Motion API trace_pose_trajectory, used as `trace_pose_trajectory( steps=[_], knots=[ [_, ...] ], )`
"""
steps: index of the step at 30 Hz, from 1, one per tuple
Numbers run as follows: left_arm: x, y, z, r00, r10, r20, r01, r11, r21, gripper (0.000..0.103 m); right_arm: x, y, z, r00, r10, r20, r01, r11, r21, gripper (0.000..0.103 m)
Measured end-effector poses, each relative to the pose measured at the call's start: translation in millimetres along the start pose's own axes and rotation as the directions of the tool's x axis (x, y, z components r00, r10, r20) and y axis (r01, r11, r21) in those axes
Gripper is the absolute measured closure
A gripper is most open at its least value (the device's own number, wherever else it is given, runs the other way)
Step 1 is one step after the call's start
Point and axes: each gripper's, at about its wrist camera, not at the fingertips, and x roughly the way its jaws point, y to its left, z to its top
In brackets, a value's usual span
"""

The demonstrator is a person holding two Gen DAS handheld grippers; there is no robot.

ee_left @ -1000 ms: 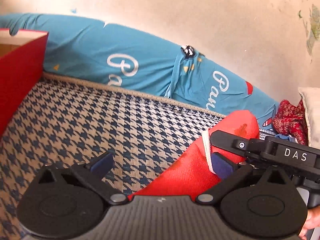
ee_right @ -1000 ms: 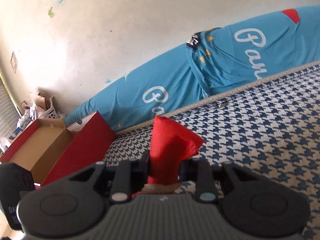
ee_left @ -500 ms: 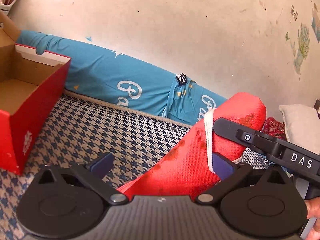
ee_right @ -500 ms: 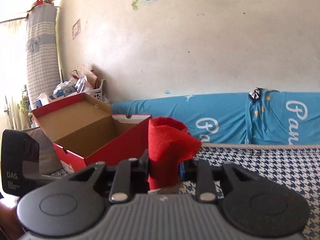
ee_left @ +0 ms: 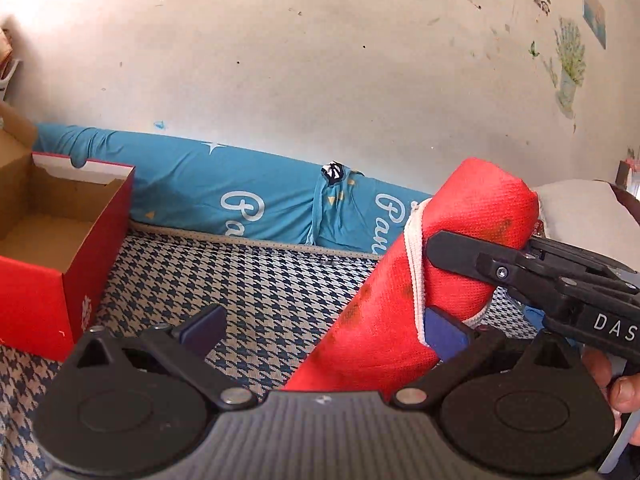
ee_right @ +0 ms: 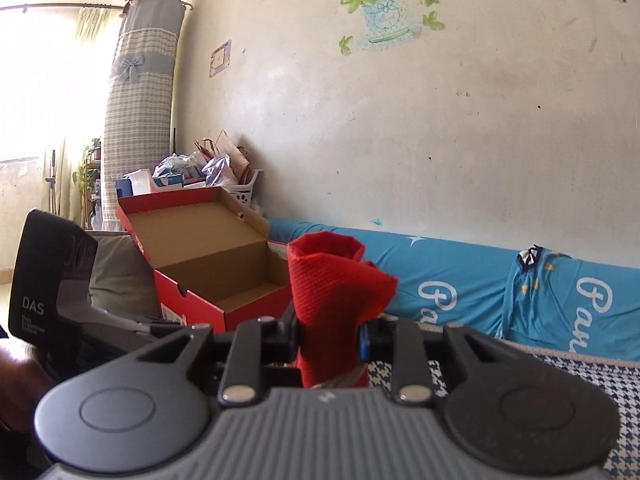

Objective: Fold shopping bag

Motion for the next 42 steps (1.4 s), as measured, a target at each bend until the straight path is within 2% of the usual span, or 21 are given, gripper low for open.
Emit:
trace_pose_trajectory(
  steps=[15,20,23,30,36,42],
  knots=[
    [-9,0,-9,0.986,0.153,-0.064,-0.153,0.988,0.011,0.000,-1,10,-7,0.998,0.043,-0.041,-0.044,0.999,-0.031,0.079],
    [-8,9,-8,0.979,0.171,-0.107,-0.177,0.983,-0.051,0.000,4,13,-10,0.997,0.058,-0.043,-0.060,0.997,-0.040,0.079],
    [-10,11,-6,0.978,0.181,-0.106,-0.188,0.981,-0.055,0.000,3,16,-12,0.997,0.067,-0.046,-0.069,0.996,-0.062,0.080],
    [-20,6,1,0.973,0.210,-0.091,-0.212,0.977,-0.010,0.000,-1,20,-14,0.995,0.094,-0.045,-0.097,0.991,-0.091,0.080],
    [-25,15,2,0.973,0.209,-0.094,-0.214,0.975,-0.052,0.000,-1,23,-16,0.992,0.114,-0.047,-0.119,0.986,-0.119,0.080],
    [-19,30,7,0.981,0.151,-0.124,-0.167,0.977,-0.130,0.000,-1,26,-17,0.987,0.151,-0.054,-0.157,0.979,-0.132,0.081]
  ],
)
